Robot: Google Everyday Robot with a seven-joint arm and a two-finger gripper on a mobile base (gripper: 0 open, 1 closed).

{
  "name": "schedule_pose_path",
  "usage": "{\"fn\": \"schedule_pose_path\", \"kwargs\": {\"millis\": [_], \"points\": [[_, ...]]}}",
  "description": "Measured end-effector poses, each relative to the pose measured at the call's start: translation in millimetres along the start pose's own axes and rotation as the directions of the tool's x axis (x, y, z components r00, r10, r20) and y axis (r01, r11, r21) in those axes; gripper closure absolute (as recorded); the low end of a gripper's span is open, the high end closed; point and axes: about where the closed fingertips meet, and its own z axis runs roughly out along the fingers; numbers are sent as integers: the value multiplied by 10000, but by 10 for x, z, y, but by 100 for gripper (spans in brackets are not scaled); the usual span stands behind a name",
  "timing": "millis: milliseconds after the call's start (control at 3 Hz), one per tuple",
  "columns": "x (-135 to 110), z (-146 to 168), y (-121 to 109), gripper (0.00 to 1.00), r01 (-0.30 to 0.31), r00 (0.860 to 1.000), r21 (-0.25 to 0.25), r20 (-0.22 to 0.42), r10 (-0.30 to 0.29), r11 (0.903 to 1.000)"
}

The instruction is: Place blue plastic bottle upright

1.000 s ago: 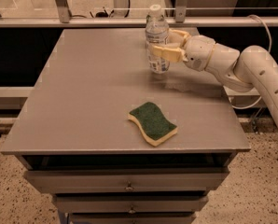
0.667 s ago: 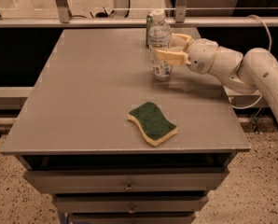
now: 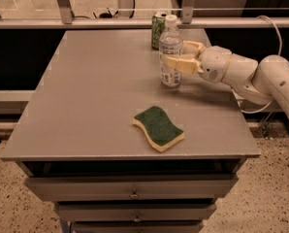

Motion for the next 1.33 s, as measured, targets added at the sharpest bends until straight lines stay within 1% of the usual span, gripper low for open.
{"fn": "schedule_pose_path", "kwargs": {"millis": [667, 1000, 1333], "points": [[80, -97, 62, 5, -205, 9992, 143, -342, 209, 9997], [104, -115, 67, 0, -234, 9985, 187, -481, 243, 9995], [47, -212, 38, 0, -21, 9956, 180, -936, 38, 9998]]}}
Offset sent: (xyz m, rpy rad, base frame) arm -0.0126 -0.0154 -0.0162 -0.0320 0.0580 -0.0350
